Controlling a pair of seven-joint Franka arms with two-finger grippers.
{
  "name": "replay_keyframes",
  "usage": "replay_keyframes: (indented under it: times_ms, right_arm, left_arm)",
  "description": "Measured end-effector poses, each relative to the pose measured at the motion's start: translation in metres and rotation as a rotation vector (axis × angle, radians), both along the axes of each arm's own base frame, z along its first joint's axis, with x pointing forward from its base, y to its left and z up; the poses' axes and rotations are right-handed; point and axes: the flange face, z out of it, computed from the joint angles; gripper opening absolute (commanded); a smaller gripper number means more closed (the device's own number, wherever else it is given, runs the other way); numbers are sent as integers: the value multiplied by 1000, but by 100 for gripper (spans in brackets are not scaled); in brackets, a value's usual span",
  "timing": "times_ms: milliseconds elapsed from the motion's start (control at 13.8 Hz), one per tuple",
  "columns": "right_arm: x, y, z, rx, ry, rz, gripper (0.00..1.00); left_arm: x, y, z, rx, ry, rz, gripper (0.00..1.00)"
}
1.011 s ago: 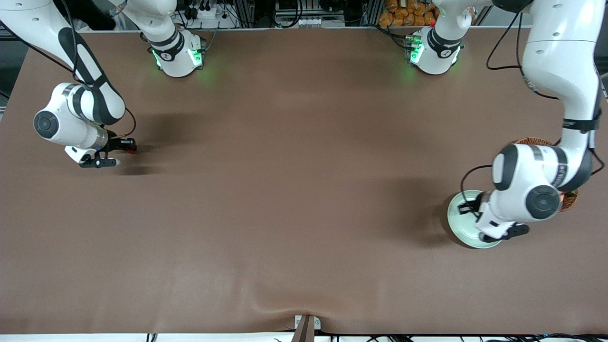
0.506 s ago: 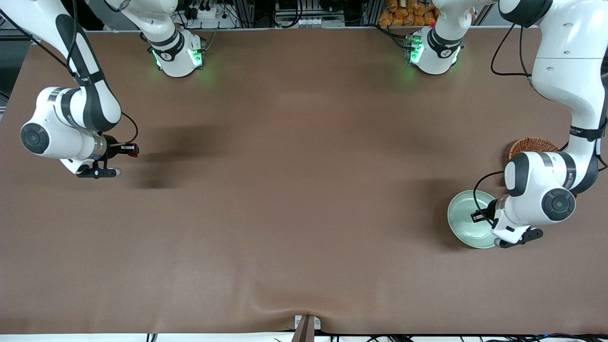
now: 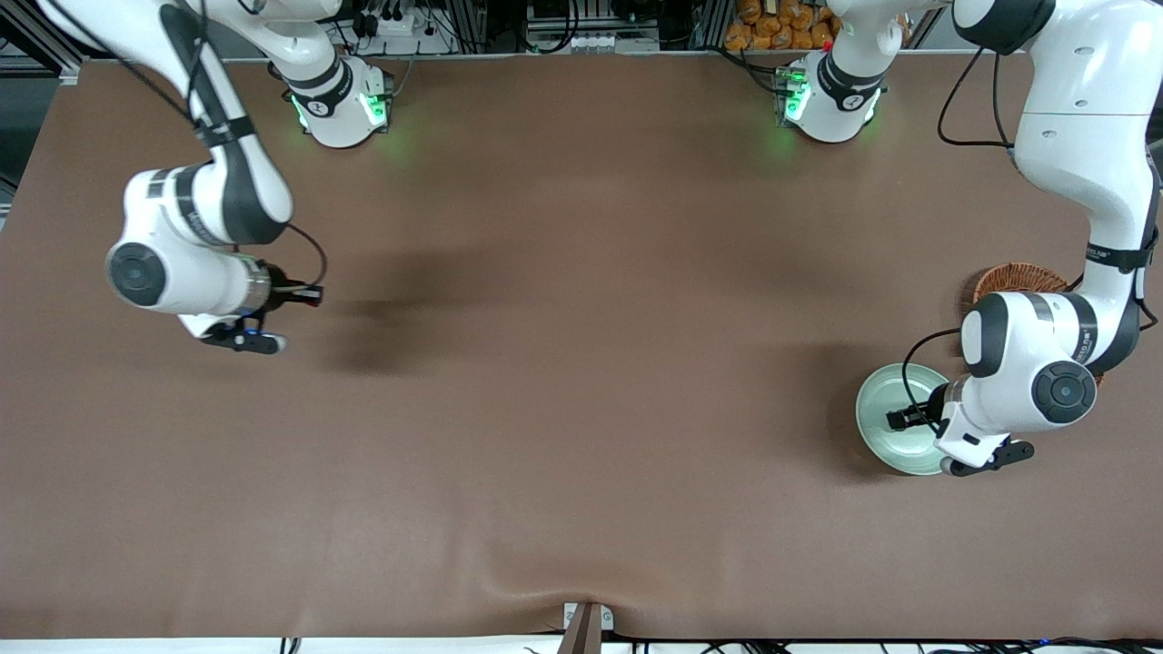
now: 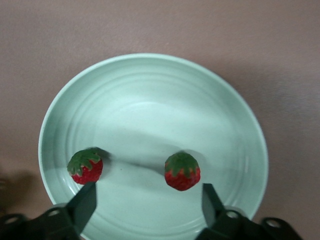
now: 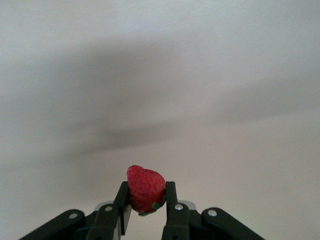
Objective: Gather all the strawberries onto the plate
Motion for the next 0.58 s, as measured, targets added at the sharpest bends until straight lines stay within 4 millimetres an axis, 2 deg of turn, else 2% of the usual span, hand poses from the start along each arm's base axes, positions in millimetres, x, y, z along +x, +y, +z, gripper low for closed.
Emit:
replay_keyframes:
  times_ms: [289,433,578]
  right_arm:
    - [1,91,28,-2,-13,-149,0]
    - [0,131,32,-1,-4,-218,0]
    - [0,175,33,-7,5,-297,0]
  left_arm:
    - [2,-22,39,-10,-23,-31,100]
    - [0,-44,60,-21,-35,-61,100]
    - [-4,-68,71,-37,-43,-96,100]
